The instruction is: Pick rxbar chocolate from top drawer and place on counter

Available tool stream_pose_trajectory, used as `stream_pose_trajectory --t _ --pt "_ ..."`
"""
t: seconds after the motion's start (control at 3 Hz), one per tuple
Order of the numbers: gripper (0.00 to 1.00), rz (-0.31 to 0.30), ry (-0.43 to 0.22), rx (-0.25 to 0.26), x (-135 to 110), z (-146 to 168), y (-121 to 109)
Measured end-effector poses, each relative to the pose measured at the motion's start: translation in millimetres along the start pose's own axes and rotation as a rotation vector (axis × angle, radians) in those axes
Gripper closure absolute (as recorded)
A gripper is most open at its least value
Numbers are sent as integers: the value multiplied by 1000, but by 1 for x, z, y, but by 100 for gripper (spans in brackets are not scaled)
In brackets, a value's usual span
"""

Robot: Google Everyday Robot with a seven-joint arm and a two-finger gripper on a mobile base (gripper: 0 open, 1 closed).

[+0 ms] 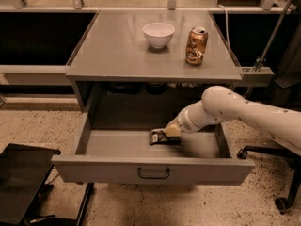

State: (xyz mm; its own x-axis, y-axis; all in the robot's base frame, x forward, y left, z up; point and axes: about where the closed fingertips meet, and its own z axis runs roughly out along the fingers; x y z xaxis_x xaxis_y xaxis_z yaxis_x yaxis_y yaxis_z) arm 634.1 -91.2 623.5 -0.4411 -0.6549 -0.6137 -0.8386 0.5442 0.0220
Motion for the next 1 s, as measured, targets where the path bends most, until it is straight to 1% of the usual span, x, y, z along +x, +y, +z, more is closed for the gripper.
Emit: stream_pose_trajectory --t 0.33,0.67,1.0 --pt "100 -57 -17 71 -38 -44 16" --pt "100 -130 -71 125 -100 -105 30" --pt "100 -198 -139 142 -173 -157 36"
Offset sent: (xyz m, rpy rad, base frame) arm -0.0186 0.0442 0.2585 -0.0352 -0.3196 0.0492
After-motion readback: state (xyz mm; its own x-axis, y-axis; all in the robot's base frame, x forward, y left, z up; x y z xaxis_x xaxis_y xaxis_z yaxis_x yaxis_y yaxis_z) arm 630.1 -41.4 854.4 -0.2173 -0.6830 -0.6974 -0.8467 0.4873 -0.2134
